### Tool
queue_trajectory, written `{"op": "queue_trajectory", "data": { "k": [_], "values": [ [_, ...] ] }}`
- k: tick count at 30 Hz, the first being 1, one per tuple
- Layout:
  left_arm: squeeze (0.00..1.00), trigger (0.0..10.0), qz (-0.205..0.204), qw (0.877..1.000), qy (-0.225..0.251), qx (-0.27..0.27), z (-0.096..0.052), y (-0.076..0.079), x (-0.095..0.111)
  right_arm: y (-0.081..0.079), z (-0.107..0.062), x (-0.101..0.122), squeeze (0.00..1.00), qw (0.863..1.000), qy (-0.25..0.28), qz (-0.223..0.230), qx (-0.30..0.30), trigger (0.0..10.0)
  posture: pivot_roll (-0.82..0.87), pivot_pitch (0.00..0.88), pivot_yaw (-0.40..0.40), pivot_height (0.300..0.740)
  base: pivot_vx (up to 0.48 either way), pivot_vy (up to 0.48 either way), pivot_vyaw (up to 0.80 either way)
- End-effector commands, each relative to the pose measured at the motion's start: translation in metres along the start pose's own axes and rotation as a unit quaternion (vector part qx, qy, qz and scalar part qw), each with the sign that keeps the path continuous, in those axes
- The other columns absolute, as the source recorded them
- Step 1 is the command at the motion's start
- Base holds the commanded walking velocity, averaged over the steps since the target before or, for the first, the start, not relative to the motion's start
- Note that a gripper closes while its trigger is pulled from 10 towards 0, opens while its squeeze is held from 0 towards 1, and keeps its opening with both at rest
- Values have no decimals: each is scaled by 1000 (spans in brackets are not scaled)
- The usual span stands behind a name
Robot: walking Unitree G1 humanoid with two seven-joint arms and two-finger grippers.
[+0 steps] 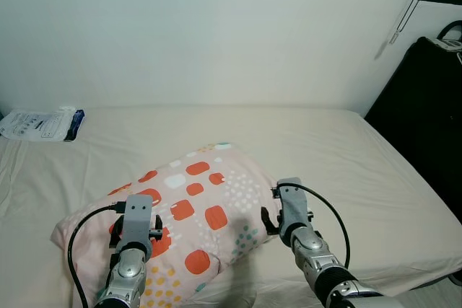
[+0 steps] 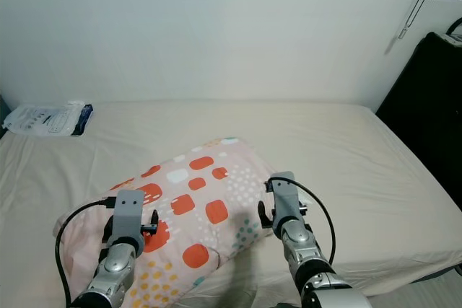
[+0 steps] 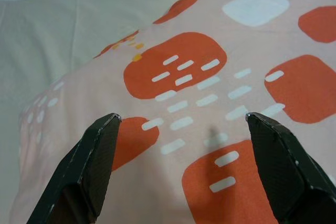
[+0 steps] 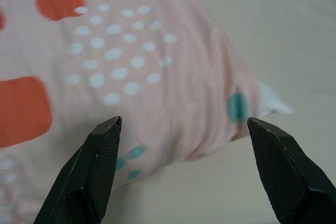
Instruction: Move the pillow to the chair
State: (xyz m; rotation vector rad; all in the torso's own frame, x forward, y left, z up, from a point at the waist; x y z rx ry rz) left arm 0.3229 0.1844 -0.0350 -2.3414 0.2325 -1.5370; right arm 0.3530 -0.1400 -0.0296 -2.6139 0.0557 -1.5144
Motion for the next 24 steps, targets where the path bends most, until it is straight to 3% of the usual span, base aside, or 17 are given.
{"op": "queue_trajectory", "data": {
  "k": [1, 7, 14, 24],
  "values": [
    [0, 10000, 6, 1000, -13, -19, -4, 11, -7, -8, -2, -9, 0, 1000, -11, 11, 18, 10000, 78, 0, -110, 740, 0, 0, 0],
    [0, 10000, 1, 1000, -15, -23, -4, 12, -8, -16, -2, -10, 0, 999, -10, 12, 38, 10000, 88, 0, -112, 740, 0, 0, 0],
    [0, 10000, -31, 999, -19, -20, -4, -1, -14, -24, -1, -6, 0, 998, -9, 22, 63, 10000, 102, 0, -120, 740, 0, 0, 0],
    [0, 10000, -33, 998, -32, -32, -8, 3, -21, -29, -1, -6, 0, 997, -10, 20, 71, 10000, 113, 0, -115, 740, 0, 0, 0]
  ]
}}
Point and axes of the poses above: a point about 5 cm out from each wrist's last joint towards the gripper, its own z axis pointing out of the wrist towards the gripper, its own x axis along the axis of the wrist's last joint, y = z × x, the point moved 6 cm from there along z, pointing out of the wrist towards the gripper, and after that the axes turned 11 degrees about z, right-handed, at the moved point
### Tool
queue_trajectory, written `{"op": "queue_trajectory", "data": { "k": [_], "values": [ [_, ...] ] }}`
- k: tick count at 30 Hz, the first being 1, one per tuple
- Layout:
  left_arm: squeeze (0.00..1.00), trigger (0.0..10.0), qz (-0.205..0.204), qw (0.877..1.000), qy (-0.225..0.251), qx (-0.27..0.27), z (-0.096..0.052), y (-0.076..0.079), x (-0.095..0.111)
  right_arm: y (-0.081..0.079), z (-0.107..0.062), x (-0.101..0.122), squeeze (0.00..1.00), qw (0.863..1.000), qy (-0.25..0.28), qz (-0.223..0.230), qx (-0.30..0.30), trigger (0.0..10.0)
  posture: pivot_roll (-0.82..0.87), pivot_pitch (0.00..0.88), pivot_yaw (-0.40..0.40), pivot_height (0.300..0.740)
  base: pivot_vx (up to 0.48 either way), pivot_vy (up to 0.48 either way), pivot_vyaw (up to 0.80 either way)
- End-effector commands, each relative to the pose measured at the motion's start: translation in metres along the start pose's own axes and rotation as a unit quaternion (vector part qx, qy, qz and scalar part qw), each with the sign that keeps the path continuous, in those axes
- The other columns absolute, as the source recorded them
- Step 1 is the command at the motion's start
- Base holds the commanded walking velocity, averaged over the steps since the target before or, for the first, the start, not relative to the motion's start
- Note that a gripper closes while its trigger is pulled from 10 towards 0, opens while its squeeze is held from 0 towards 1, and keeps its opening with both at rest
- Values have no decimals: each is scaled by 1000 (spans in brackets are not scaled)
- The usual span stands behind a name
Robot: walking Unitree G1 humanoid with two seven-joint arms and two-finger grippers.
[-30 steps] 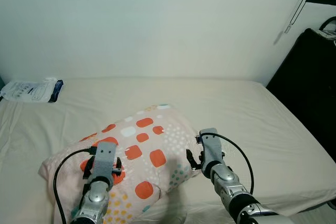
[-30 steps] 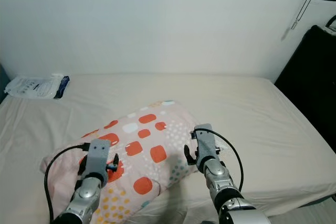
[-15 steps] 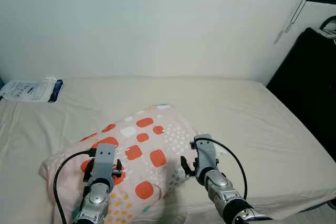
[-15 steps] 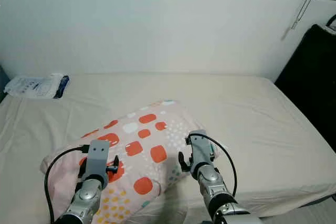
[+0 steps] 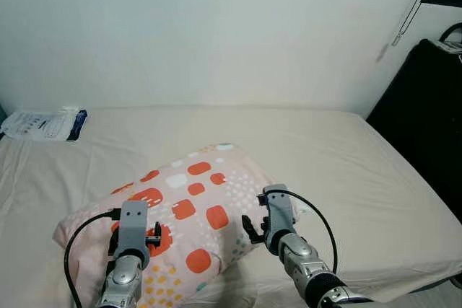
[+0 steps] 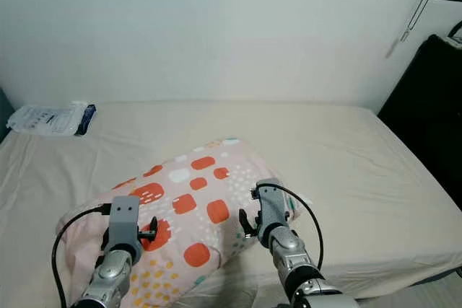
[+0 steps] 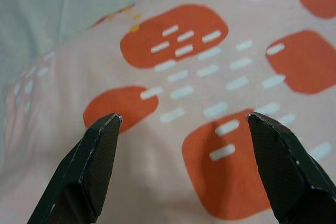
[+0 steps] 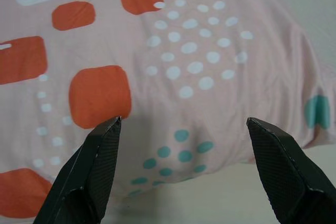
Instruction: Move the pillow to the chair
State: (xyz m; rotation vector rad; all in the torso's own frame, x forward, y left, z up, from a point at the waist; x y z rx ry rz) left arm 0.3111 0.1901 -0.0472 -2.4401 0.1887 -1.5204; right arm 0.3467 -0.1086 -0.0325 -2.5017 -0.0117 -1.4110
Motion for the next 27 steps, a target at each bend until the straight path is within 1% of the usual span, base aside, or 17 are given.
{"op": "queue_trajectory", "data": {
  "k": [1, 6, 9, 14, 18, 23, 27],
  "values": [
    [0, 10000, -6, 1000, -13, -8, -3, 7, -7, 3, 0, 2, 0, 1000, 5, 4, -8, 10000, 116, 0, -117, 740, 0, 0, 0],
    [0, 10000, -30, 999, -26, -8, -6, 11, -14, 4, -1, -1, 0, 1000, 3, 15, -12, 10000, 118, 0, -117, 740, 0, 0, 0],
    [0, 10000, -36, 999, -24, -11, -8, 11, -15, 2, -1, -1, 0, 1000, 4, 18, -10, 10000, 116, 0, -110, 740, 0, 0, 0],
    [0, 10000, -34, 999, -21, -19, -8, 13, -15, 2, -1, -4, 0, 1000, 2, 17, -10, 10000, 118, 0, -109, 740, 0, 0, 0],
    [0, 10000, -40, 998, -6, -38, -7, 21, -7, 2, -3, -7, 0, 1000, 1, 19, 3, 10000, 119, 0, -109, 740, 0, 0, 0],
    [0, 10000, -34, 999, 1, -42, -7, 23, -4, -4, -3, -6, 0, 1000, 5, 25, 13, 10000, 116, 0, -98, 740, 0, 0, 0],
    [0, 10000, -63, 998, 3, -30, -7, 23, -2, -6, -2, -6, 0, 1000, 7, 26, 12, 10000, 120, 0, -115, 740, 0, 0, 0]
  ]
}}
Point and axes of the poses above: a point about 5 cm out from each wrist's last joint towards the gripper, its own z axis pointing out of the wrist towards the gripper, its own x axis along the axis of the wrist's last joint, y = z × x, the point moved 6 cm from there along z, pointing out of the wrist towards the gripper, and after that the axes turned 11 degrees about z, right-handed, at the moved point
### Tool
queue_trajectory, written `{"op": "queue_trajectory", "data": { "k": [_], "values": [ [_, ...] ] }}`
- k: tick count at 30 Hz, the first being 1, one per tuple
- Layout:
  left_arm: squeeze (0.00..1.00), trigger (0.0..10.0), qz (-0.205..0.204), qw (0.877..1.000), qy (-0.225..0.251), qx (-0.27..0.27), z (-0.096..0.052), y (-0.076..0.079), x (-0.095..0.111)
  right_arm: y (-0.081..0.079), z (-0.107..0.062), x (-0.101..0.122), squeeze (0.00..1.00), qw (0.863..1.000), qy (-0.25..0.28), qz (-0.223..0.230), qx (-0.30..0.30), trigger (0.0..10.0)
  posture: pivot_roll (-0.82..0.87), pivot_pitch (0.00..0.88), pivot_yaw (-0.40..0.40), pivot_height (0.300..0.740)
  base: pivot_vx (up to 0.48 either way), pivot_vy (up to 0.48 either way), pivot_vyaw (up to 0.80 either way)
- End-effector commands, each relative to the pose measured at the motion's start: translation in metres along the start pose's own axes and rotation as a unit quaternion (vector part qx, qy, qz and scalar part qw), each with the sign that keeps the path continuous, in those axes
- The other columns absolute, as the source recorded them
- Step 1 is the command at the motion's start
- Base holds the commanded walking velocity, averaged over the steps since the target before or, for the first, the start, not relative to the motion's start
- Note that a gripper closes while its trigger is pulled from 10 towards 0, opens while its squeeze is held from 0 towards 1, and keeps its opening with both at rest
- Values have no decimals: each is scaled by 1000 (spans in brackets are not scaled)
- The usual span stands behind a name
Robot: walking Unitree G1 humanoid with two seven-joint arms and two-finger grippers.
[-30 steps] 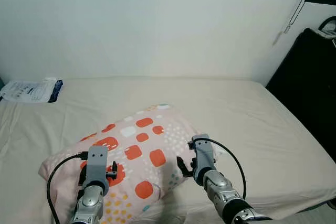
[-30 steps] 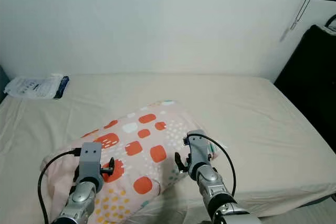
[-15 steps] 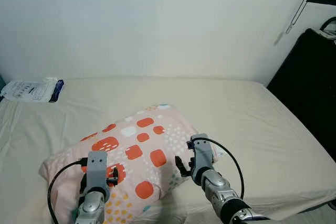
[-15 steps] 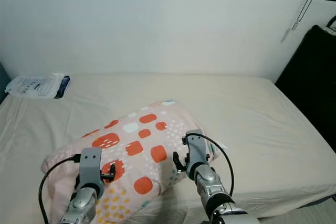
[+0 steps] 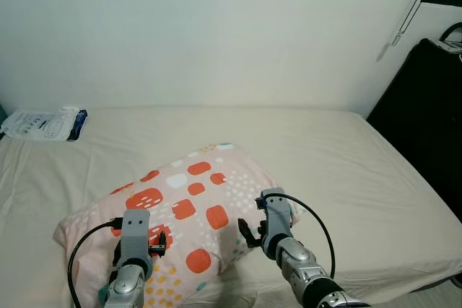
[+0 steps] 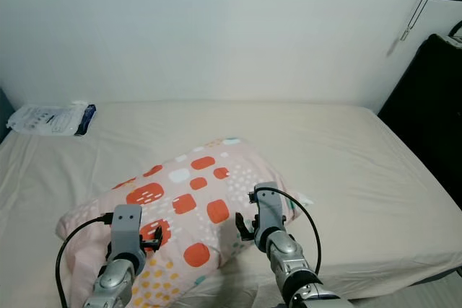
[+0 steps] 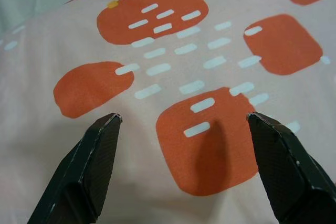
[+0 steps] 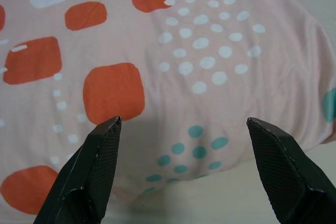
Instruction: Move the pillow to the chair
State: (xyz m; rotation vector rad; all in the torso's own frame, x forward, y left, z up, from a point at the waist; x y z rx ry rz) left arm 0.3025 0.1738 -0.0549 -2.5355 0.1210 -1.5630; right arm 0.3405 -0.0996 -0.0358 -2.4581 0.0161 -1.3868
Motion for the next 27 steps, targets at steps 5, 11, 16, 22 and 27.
{"op": "queue_trajectory", "data": {
  "k": [5, 11, 16, 22, 27],
  "values": [
    [0, 10000, -21, 1000, 16, -17, 0, 11, 7, 2, -1, 0, 0, 1000, 0, -2, 0, 10000, 115, 0, -116, 740, 0, 0, 0],
    [0, 10000, -13, 1000, 6, -27, -2, 14, 2, 3, 0, 4, 0, 1000, 6, 1, 0, 10000, 111, 0, -113, 740, 0, 0, 0],
    [0, 10000, 6, 1000, -3, -22, -2, 12, -2, 3, 0, 5, 0, 1000, 6, 3, 0, 10000, 110, 0, -118, 740, 0, 0, 0],
    [0, 10000, -2, 1000, -4, -9, 0, 8, 0, 0, 0, 4, 0, 1000, 8, 15, 6, 10000, 112, 0, -118, 740, 0, 0, 0],
    [0, 10000, -16, 1000, 11, -15, 1, 9, 7, -12, 3, 14, 0, 996, 28, 74, 35, 10000, 115, 0, -116, 740, 0, 0, 0]
  ]
}}
Point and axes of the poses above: a point about 5 cm out from each wrist's last joint towards the gripper, its own z axis pointing out of the wrist towards the gripper, its own x axis along the axis of the wrist's last joint, y = z × x, the point moved 6 cm from there along z, pointing out of the wrist towards the gripper, and after that the axes turned 11 degrees about z, right-handed, at the moved point
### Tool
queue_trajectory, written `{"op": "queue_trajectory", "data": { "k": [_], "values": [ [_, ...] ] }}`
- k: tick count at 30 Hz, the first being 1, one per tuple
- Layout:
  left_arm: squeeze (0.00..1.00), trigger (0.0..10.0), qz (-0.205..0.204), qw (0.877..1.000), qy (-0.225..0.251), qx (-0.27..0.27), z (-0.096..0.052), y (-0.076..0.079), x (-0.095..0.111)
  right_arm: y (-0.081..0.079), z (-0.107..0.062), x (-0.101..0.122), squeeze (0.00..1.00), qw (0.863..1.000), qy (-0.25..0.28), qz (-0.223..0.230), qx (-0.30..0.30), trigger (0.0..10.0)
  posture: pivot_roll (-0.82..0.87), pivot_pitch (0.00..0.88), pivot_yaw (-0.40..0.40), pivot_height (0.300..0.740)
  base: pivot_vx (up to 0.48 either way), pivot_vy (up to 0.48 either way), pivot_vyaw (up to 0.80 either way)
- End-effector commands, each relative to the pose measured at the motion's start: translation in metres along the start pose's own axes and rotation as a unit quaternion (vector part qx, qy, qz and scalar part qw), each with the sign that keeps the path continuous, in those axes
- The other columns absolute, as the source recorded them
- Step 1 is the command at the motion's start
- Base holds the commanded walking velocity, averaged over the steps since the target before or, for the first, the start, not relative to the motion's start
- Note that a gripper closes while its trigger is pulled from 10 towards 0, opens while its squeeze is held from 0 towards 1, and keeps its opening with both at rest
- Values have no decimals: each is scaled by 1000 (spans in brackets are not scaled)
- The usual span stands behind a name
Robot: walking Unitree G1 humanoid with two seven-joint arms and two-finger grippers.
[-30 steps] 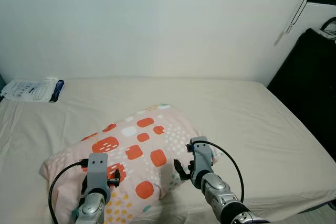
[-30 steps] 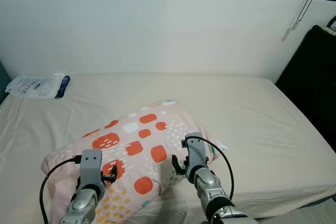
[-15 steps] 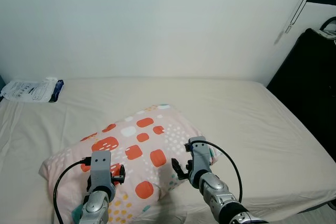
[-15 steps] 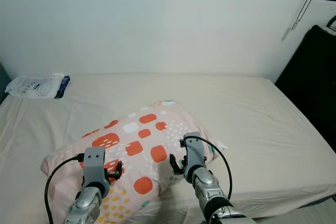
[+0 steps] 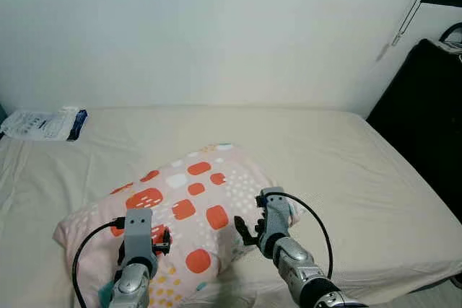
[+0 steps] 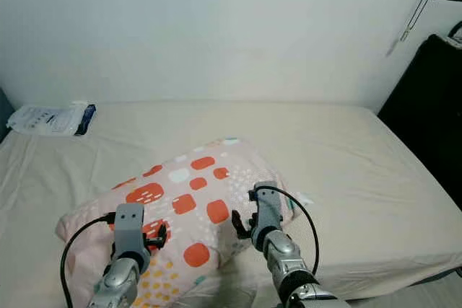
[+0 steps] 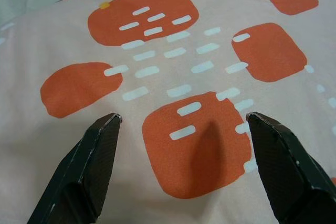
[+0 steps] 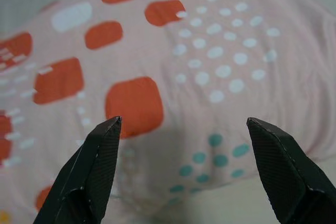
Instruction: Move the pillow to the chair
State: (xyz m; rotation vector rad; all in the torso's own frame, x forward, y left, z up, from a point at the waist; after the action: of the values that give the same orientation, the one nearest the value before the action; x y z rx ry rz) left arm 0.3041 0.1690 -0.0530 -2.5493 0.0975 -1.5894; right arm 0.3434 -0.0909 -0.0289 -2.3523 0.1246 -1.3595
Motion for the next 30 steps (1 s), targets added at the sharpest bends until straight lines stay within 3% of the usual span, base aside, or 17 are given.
{"op": "queue_trajectory", "data": {
  "k": [1, 6, 8, 9, 10, 11, 12, 13, 15, 20, 23, 30],
  "values": [
    [0, 10000, -2, 1000, 6, -9, 1, 4, 3, -3, 2, 8, 0, 1000, 12, 16, 8, 10000, 115, 0, -116, 740, 0, 0, 0],
    [0, 10000, -23, 999, 31, -24, 5, 7, 20, -10, 5, 17, 0, 996, 28, 78, 27, 10000, 127, 0, -153, 740, 0, 0, 0],
    [0, 10000, -16, 999, 39, -30, 10, 5, 29, -11, 6, 15, 0, 999, 8, 31, 27, 10000, 125, 0, -145, 740, 0, 0, 0],
    [0, 10000, -8, 999, 29, -32, 12, 4, 27, -8, 6, 13, 0, 1000, -5, -10, 22, 10000, 125, 0, -145, 740, 0, 0, 0],
    [0, 10000, -8, 999, 29, -32, 12, 4, 27, -8, 6, 13, 0, 1000, -5, -10, 22, 10000, 125, 0, -145, 740, 0, 0, 0],
    [0, 10000, 6, 999, 13, -35, 12, 3, 22, -6, 5, 11, 0, 999, -12, -44, 17, 10000, 124, 0, -140, 740, 0, 0, 0],
    [0, 10000, 67, 996, -9, -54, 10, 7, 10, -2, 4, 10, 0, 999, -14, -50, 11, 10000, 121, 0, -134, 740, 0, 0, 0],
    [0, 10000, 67, 996, -9, -54, 10, 7, 10, -2, 4, 10, 0, 999, -14, -50, 11, 10000, 121, 0, -134, 740, 0, 0, 0],
    [0, 10000, 110, 991, -8, -70, 8, 11, 7, -1, 3, 8, 0, 999, -13, -33, 10, 10000, 120, 0, -132, 740, 0, 0, 0],
    [0, 10000, 66, 996, -2, -55, 9, 10, 11, -6, 0, -3, 0, 998, -25, -55, 30, 10000, 117, 0, -120, 740, 0, 0, 0],
    [0, 10000, 56, 998, -2, -30, 8, 5, 10, 1, -2, -9, 0, 999, -24, -46, 2, 10000, 114, 0, -108, 740, 0, 0, 0],
    [0, 10000, 91, 996, -2, 0, 7, -2, 8, 5, -3, -12, 0, 997, -19, -70, -21, 10000, 109, 0, -100, 740, 0, 0, 0]
  ]
}}
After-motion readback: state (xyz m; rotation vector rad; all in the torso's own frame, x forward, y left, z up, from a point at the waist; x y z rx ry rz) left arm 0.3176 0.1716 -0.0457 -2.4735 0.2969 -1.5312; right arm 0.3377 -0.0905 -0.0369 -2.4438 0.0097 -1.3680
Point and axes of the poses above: a point about 5 cm out from each wrist's last joint towards the gripper, its own z axis pointing out of the wrist towards the gripper, its own x axis along the axis of the wrist's last joint, y = z × x, the point moved 6 cm from there along z, pointing out of the wrist towards the gripper, and after that the axes turned 11 degrees about z, right-handed, at the moved point
